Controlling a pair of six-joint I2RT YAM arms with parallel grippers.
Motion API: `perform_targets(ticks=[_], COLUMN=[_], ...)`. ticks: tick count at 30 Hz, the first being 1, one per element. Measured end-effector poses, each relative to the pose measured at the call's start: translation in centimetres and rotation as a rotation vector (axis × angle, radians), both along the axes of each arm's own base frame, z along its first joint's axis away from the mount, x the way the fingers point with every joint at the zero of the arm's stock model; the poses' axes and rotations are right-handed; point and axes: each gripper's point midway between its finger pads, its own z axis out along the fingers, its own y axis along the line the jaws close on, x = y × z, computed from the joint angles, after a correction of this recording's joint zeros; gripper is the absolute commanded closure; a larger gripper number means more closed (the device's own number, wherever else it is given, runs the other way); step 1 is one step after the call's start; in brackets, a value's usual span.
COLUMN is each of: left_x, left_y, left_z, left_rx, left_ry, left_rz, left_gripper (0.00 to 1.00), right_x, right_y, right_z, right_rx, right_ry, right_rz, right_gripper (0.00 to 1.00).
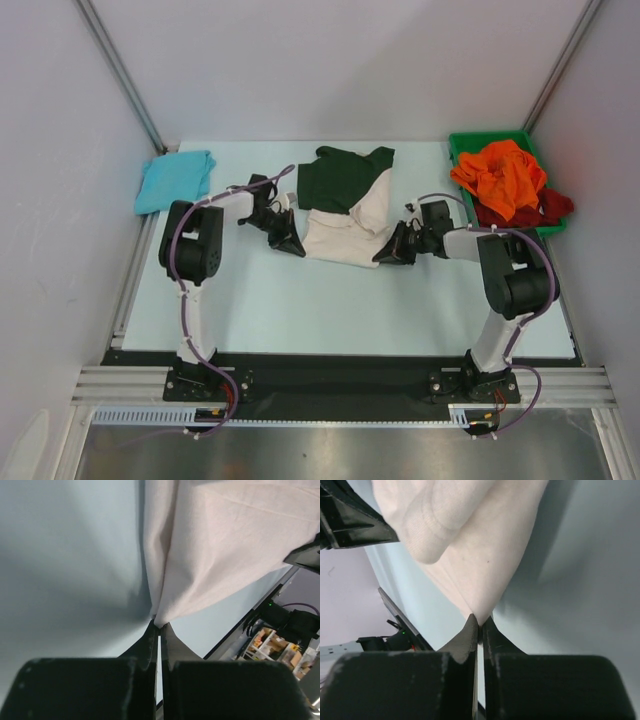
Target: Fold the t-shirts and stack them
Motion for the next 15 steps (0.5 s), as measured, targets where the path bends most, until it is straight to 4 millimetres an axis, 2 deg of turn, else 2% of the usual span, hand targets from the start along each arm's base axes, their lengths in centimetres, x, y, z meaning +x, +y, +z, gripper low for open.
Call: perform_targets(ticks=[3,6,10,14,15], left_x=[0.3,0.7,1.0,0.5,0.5], left_y=[0.2,0.1,0.0,0.0,0.0], left_z=[1.1,3.8,8.4,12.0,12.3], left_rx=[0.010,-0.004,-0.030,-0.050,-0.052], left_ry=[-0.051,-0.127,-0.254,-0.349,-0.359], left_rz=[-0.014,-0.026,-0.036,-0.042,-0.044], left_gripper=[1.00,0.99,1.00,1.00,1.00], right_x=[-0.3,-0.5,-0.1,0.5,0.5], right_y=[-0.4,-0.7,-1.0,-1.3,-1.3], right_z=[2.1,5.0,8.3,10.2,10.4], right_rx=[0.021,0.047,0.069,0.071,0.070], right_ry=[-0.023,-0.079,-0.143,-0.180,-0.180], right_rz=[0.003,0.019,0.039,0.057,0.062], right_gripper=[1.00,1.00,1.00,1.00,1.00])
